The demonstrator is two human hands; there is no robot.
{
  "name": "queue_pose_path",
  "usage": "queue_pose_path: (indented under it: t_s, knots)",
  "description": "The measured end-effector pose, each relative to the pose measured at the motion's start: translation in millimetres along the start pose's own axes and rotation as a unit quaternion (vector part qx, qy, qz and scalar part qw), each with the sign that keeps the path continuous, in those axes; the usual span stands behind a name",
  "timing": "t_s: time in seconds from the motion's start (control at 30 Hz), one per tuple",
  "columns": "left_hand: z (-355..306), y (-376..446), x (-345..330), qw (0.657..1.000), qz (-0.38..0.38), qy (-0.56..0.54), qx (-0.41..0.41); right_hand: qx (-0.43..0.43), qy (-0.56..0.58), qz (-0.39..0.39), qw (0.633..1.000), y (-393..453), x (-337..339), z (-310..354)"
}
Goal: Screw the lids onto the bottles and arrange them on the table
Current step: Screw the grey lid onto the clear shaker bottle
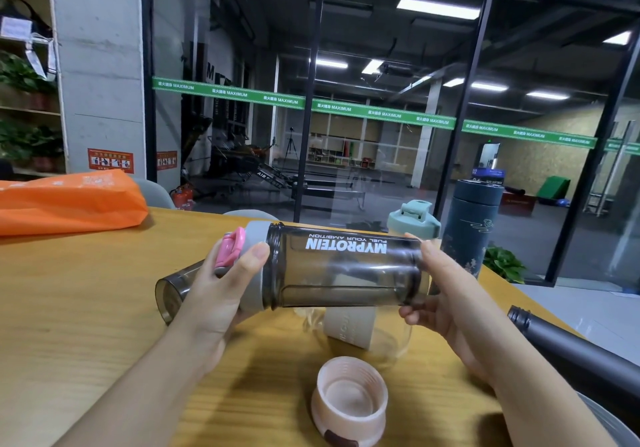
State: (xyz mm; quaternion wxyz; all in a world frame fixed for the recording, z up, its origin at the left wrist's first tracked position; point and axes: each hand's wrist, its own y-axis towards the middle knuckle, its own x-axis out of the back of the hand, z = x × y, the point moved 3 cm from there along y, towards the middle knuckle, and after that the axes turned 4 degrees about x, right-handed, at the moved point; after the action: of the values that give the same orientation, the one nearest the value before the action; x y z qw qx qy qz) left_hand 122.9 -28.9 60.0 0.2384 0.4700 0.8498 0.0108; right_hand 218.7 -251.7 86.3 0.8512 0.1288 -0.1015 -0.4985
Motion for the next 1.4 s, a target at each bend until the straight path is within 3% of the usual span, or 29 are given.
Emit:
queue_pose_path:
  t_s: [0.1, 0.3, 0.83, 1.13, 1.4]
  knots:
    - [0.6, 1.7, 0.0, 1.0, 0.003, -0.006, 0.001, 0.0, 0.021, 0.05, 0.999, 3.1, 0.7, -2.3]
    - [2.6, 3.3, 2.3, 1.0, 0.003, -0.008, 0.007, 0.002, 0.02, 0.057, 0.998, 4.7, 2.0, -6.3]
    - [5.5, 4.4, 5.5, 1.0, 0.01, 0.012, 0.015, -0.057, -0.041, -0.026, 0.997, 1.4, 4.3, -8.2]
    - [5.8, 5.0, 5.8, 1.0, 0.013, 0.018, 0.015, -0.047, -0.001, -0.006, 0.999, 3.9, -2.7, -6.3]
    - [5.1, 5.7, 5.3, 1.0, 0.002, 0.016, 0.019, -0.017, 0.025, 0.061, 0.998, 5.6, -0.4, -5.8]
